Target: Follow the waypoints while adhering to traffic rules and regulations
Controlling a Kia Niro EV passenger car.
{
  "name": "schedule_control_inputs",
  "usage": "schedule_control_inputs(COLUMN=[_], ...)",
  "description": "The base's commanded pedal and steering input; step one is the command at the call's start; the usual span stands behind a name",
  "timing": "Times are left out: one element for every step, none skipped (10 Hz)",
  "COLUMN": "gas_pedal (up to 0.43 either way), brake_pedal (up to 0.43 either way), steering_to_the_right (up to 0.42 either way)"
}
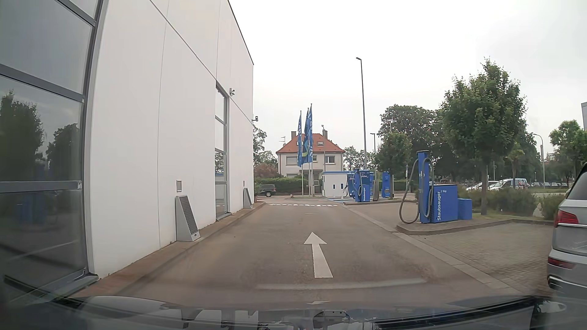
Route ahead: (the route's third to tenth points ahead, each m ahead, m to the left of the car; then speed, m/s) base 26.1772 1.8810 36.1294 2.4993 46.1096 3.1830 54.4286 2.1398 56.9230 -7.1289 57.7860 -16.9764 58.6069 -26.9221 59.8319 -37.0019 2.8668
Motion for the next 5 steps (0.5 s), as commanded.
schedule_control_inputs(gas_pedal=[0.11, 0.11, 0.11, 0.11, 0.11], brake_pedal=[0.0, 0.0, 0.0, 0.0, 0.0], steering_to_the_right=[-0.008, -0.009, -0.006, -0.004, -0.003])
